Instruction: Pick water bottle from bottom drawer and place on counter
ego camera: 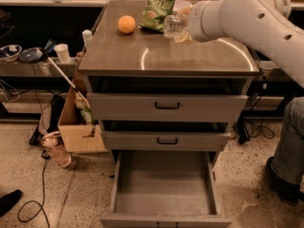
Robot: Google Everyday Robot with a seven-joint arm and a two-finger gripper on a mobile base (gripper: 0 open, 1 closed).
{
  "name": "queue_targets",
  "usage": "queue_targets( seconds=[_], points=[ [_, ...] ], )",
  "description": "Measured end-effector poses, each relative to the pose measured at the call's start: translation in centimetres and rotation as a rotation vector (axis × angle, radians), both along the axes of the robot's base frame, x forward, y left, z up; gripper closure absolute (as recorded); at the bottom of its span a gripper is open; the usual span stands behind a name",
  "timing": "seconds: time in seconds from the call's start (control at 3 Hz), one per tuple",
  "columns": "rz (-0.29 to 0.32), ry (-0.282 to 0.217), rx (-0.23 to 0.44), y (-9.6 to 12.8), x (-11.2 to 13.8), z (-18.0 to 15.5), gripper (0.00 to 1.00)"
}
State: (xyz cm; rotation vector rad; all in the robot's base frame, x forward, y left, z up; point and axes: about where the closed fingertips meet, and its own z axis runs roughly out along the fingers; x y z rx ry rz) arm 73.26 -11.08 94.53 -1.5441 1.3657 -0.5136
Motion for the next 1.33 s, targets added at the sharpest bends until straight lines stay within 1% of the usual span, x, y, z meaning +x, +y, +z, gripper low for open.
queue_targets(
  seconds=[0.67, 1.0, 1.33],
  points=[
    [-0.039, -0.011, 0.014, 0.6, 3.3, -3.2, 1.0],
    [-0.049, 0.025, 0.102, -0.5, 4.5, -5.2, 1.0],
    [-0.03, 0.066, 0.212, -0.5, 5.3, -6.7, 1.0]
  ],
)
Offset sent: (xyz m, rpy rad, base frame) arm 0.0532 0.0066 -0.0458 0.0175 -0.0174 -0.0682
